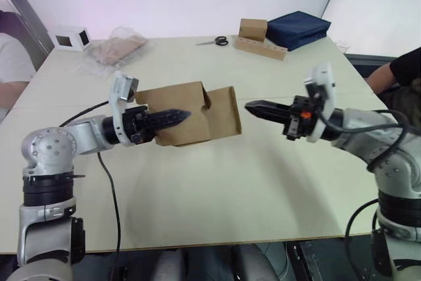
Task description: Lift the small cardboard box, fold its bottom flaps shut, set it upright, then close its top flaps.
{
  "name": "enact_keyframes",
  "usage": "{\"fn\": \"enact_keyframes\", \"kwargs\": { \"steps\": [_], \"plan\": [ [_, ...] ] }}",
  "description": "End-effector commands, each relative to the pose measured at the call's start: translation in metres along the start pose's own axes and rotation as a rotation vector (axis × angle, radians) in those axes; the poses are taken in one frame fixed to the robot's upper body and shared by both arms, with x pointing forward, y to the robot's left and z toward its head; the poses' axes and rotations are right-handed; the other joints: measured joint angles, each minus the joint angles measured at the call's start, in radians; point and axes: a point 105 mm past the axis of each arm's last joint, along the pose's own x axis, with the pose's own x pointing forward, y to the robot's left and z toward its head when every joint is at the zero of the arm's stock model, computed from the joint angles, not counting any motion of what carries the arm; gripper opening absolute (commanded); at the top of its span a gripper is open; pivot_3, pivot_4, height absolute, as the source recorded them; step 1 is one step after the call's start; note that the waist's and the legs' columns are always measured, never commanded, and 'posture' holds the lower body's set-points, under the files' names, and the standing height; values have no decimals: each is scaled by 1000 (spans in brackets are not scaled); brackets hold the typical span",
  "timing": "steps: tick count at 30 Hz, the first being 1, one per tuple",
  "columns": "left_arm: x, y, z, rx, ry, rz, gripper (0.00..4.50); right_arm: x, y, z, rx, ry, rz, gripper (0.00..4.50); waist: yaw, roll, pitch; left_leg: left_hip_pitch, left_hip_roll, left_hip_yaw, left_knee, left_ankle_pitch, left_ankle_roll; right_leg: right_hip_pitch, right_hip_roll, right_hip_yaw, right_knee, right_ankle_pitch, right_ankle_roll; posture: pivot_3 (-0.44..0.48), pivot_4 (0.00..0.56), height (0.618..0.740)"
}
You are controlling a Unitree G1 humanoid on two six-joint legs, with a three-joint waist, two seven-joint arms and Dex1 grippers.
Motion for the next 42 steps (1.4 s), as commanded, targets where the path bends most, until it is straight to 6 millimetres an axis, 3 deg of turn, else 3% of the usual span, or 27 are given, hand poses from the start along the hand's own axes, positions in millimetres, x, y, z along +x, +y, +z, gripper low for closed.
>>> {"fn": "enact_keyframes", "kwargs": {
  "steps": [1,3,7,21,36,42],
  "plan": [
    [1,-20,5,42,16,-89,0,-16,-9,4,110,-59,37,496,0,0,0,0,0,0,0,0,0,0,0,0,0,0,0,0,150,740],
    [2,-24,3,41,33,-111,0,-23,-12,4,178,-82,66,1008,-1,0,0,0,0,0,0,0,0,0,0,0,0,0,0,0,150,740],
    [3,-27,1,33,62,-140,0,-32,-13,3,313,-109,136,2674,-1,0,0,0,0,0,0,0,0,0,0,0,0,0,0,0,150,740],
    [13,-39,1,33,100,-228,0,-12,11,-8,494,-135,304,2674,-1,0,0,0,0,0,0,0,0,0,0,0,0,0,0,0,150,740],
    [14,-21,-3,28,76,-149,0,0,42,8,486,-181,390,2674,-1,0,0,0,0,0,0,0,0,0,0,0,0,0,0,0,150,740],
    [17,-21,-4,33,75,-150,0,6,44,4,472,-168,355,2674,-1,0,0,0,0,0,0,0,0,0,0,0,0,0,0,0,150,740]
  ]
}}
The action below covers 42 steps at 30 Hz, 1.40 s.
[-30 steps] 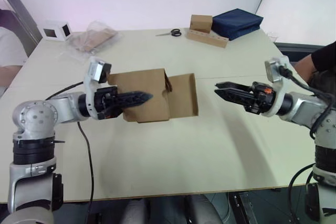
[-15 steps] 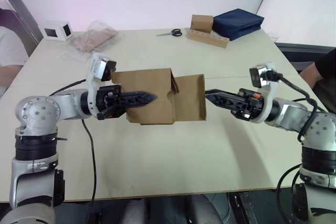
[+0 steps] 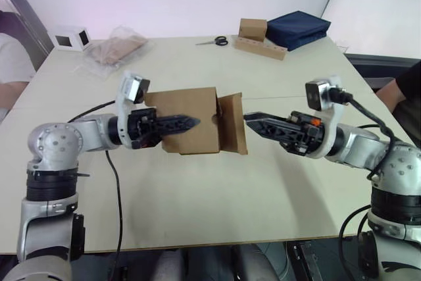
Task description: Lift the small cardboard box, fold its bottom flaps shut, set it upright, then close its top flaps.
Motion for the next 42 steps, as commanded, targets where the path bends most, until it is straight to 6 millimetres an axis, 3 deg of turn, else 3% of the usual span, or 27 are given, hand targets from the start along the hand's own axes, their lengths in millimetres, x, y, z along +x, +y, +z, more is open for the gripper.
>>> {"fn": "enact_keyframes", "kwargs": {
  "steps": [1,19,39,41,42],
  "plan": [
    [2,-6,4,43,-5,-18,0,7,6,0,-43,-4,9,2674,0,0,0,0,0,0,0,0,0,0,0,0,0,0,0,0,150,740],
    [9,-6,10,55,-53,-14,0,13,-2,-13,-101,-1,-90,2674,0,0,0,0,0,0,0,0,0,0,0,0,0,0,0,0,150,740],
    [9,-5,9,58,-67,-2,0,12,1,-10,-108,-22,-108,2674,0,0,0,0,0,0,0,0,0,0,0,0,0,0,0,0,150,740],
    [9,-4,9,59,-71,3,0,11,1,-10,-105,-22,-113,2124,0,0,0,0,0,0,0,0,0,0,0,0,0,0,0,0,150,740],
    [8,-4,9,59,-73,5,0,11,1,-10,-105,-23,-116,2124,0,0,0,0,0,0,0,0,0,0,0,0,0,0,0,0,150,740]
  ]
}}
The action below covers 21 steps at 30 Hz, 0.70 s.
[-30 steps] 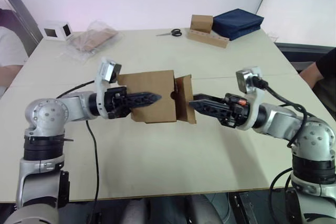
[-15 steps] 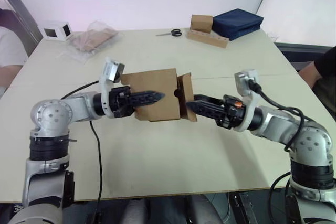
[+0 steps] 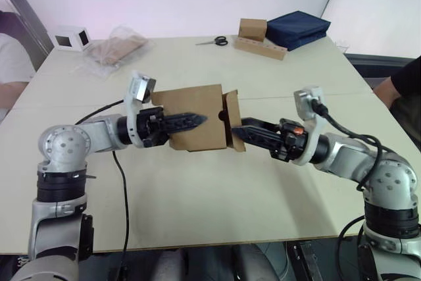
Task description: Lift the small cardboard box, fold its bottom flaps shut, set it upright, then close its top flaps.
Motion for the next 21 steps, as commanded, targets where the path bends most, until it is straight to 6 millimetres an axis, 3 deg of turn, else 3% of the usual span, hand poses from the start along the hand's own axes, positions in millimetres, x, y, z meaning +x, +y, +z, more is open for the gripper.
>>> {"fn": "enact_keyframes", "kwargs": {
  "steps": [1,14,21],
  "plan": [
    [-2,-8,8,47,-34,-19,0,-2,10,8,-40,-26,21,2124,0,0,0,0,0,0,0,0,0,0,0,0,0,0,0,0,150,740],
    [0,-11,9,49,-58,-25,0,-2,3,8,-31,-60,-32,2124,0,0,0,0,0,0,0,0,0,0,0,0,0,0,0,0,150,740],
    [0,-6,9,59,-85,14,0,0,9,13,-29,-91,-20,2124,0,0,0,0,0,0,0,0,0,0,0,0,0,0,0,0,150,740]
  ]
}}
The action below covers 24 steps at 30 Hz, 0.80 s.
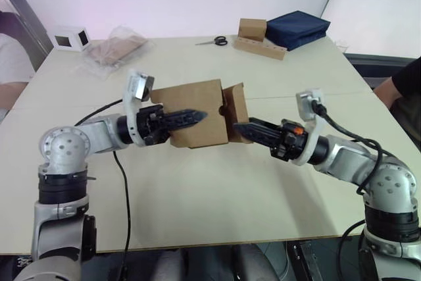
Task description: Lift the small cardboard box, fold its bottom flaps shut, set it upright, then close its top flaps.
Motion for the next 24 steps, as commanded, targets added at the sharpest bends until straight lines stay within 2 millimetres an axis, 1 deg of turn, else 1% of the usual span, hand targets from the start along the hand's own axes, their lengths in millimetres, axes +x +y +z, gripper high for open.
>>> {"fn": "enact_keyframes", "kwargs": {
  "steps": [1,8,14,18,24],
  "plan": [
    [-1,-5,6,47,-36,-6,0,2,18,12,-50,-50,56,2124,0,0,0,0,0,0,0,0,0,0,0,0,0,0,0,0,150,740],
    [2,-2,4,59,-55,11,0,3,19,11,-30,-64,44,2124,1,0,0,0,0,0,0,0,0,0,0,0,0,0,0,0,150,740],
    [6,-2,2,72,-77,16,0,6,15,8,-4,-91,3,2124,1,0,0,0,0,0,0,0,0,0,0,0,0,0,0,0,150,740],
    [7,-2,2,72,-92,16,0,5,14,5,5,-95,-15,2124,1,0,0,0,0,0,0,0,0,0,0,0,0,0,0,0,150,740],
    [6,-2,4,69,-107,19,0,4,13,6,10,-113,-28,2124,1,0,0,0,0,0,0,0,0,0,0,0,0,0,0,0,150,740]
  ]
}}
